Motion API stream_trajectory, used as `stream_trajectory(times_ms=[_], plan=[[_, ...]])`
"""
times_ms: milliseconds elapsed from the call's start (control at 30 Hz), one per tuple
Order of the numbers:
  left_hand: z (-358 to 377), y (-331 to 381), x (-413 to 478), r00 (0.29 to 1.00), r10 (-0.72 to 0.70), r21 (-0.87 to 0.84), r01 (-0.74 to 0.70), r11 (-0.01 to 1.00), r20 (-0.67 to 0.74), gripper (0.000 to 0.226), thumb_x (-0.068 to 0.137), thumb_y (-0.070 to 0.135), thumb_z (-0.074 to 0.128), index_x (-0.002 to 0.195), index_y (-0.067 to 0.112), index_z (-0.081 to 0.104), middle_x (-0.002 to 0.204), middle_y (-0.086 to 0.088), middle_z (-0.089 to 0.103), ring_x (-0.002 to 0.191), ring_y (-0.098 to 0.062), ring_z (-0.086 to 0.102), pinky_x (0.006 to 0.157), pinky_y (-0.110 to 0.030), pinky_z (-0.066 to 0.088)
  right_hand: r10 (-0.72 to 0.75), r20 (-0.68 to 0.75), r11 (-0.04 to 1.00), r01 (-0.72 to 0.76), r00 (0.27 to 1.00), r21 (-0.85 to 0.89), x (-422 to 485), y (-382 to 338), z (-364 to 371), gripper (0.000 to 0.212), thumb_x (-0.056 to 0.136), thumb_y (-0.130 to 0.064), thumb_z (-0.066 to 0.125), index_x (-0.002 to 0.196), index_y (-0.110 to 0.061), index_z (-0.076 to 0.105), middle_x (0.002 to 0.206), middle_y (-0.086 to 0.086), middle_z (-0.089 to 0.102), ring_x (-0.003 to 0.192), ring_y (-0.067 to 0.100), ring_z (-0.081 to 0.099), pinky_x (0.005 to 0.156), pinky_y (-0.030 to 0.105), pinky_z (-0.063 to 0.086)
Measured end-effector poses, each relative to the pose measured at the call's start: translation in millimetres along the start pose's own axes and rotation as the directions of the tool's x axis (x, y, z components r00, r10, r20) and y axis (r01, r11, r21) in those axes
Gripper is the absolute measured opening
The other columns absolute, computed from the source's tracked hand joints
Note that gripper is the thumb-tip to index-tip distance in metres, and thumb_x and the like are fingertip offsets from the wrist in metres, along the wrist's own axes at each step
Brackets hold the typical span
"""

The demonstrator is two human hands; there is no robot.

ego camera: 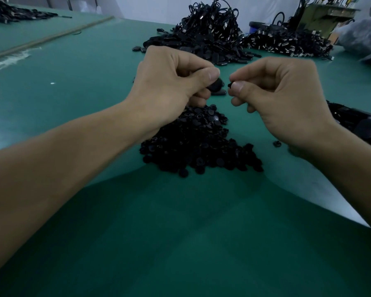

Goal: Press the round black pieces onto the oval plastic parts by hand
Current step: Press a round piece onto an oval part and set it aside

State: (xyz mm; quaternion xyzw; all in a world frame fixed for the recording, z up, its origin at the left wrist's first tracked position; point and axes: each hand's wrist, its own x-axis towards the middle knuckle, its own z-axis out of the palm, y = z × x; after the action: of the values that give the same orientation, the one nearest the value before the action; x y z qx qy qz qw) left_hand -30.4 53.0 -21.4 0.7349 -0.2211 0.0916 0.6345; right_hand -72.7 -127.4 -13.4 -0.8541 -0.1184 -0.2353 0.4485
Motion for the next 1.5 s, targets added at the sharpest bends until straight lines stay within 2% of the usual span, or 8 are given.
stream_trajectory(times_ms=[267,433,667,1067,1200,1333,1367,1500], plan=[[1.3,1.0,-1.5,0.996,-0.087,-0.109,0.089,0.990,0.020,0.003,0.089,0.006,0.074,0.088,0.009,0.072,0.072,-0.004,0.075,0.071,-0.018,0.075,0.067,-0.023,0.060,-0.053,0.005,0.998,0.053,0.999,-0.015,-1.3,-4.6,-0.1,0.018,0.090,-0.014,0.073,0.085,-0.032,0.071,0.073,-0.012,0.070,0.064,-0.001,0.061,0.061,0.014,0.049],[3.3,3.4,-3.1,0.997,-0.064,-0.101,0.068,0.993,0.042,0.009,0.090,0.000,0.071,0.092,0.009,0.071,0.077,-0.007,0.075,0.072,-0.018,0.076,0.067,-0.024,0.060,-0.039,-0.023,0.999,0.038,0.999,-0.027,-1.9,-7.3,0.4,0.018,0.089,-0.014,0.074,0.088,-0.031,0.068,0.074,-0.009,0.070,0.067,0.002,0.067,0.062,0.013,0.048],[4.9,1.9,-5.5,0.995,0.052,0.033,-0.055,0.998,0.089,0.011,0.090,0.003,0.071,0.092,0.014,0.071,0.076,-0.003,0.076,0.074,-0.016,0.076,0.068,-0.024,0.060,-0.089,-0.049,0.986,0.081,0.995,-0.146,-4.9,-10.9,-1.6,0.030,0.091,-0.014,0.071,0.087,-0.033,0.048,0.086,0.001,0.068,0.081,0.020,0.068,0.073,0.041,0.058],[8.2,0.5,-5.4,0.979,0.154,0.139,-0.172,0.975,0.131,0.012,0.091,0.004,0.069,0.095,0.016,0.071,0.078,0.002,0.075,0.074,-0.012,0.075,0.070,-0.028,0.062,-0.074,-0.055,0.983,0.064,0.996,-0.174,-6.4,-11.7,-2.0,0.037,0.088,-0.011,0.072,0.081,-0.031,0.042,0.083,0.003,0.067,0.080,0.023,0.069,0.070,0.046,0.057],[9.0,-1.6,-5.1,0.974,0.182,0.186,-0.206,0.961,0.135,0.012,0.092,0.005,0.067,0.099,0.013,0.071,0.081,0.000,0.075,0.073,-0.011,0.075,0.072,-0.031,0.063,-0.059,-0.051,0.978,0.048,0.997,-0.203,-5.4,-11.5,-2.6,0.037,0.086,-0.012,0.075,0.078,-0.029,0.043,0.081,0.002,0.068,0.078,0.019,0.069,0.069,0.042,0.058],[12.1,-3.9,-6.7,0.967,0.203,0.253,-0.238,0.938,0.156,0.015,0.095,0.005,0.064,0.107,0.008,0.071,0.085,-0.003,0.075,0.075,-0.008,0.074,0.074,-0.031,0.062,-0.023,-0.047,0.969,0.011,0.999,-0.248,-5.2,-8.2,-1.7,0.039,0.086,-0.014,0.074,0.072,-0.028,0.040,0.077,0.003,0.068,0.054,-0.002,0.056,0.045,0.017,0.042],[12.4,-4.0,-7.0,0.966,0.206,0.261,-0.241,0.935,0.155,0.016,0.095,0.005,0.063,0.109,0.008,0.071,0.086,-0.002,0.075,0.075,-0.008,0.074,0.074,-0.031,0.062,-0.015,-0.052,0.970,0.002,0.999,-0.241,-5.0,-7.6,-1.0,0.040,0.086,-0.012,0.073,0.072,-0.028,0.039,0.077,0.005,0.068,0.052,-0.003,0.055,0.043,0.017,0.041],[13.3,-1.7,-7.2,0.968,0.220,0.259,-0.243,0.935,0.118,0.015,0.095,0.008,0.063,0.106,0.013,0.071,0.085,0.006,0.074,0.077,-0.006,0.072,0.076,-0.030,0.062,-0.003,-0.083,0.992,-0.007,0.997,-0.123,-3.7,-8.2,-1.4,0.042,0.082,-0.005,0.072,0.070,-0.024,0.036,0.068,0.005,0.068,0.069,0.011,0.072,0.061,0.041,0.059]])
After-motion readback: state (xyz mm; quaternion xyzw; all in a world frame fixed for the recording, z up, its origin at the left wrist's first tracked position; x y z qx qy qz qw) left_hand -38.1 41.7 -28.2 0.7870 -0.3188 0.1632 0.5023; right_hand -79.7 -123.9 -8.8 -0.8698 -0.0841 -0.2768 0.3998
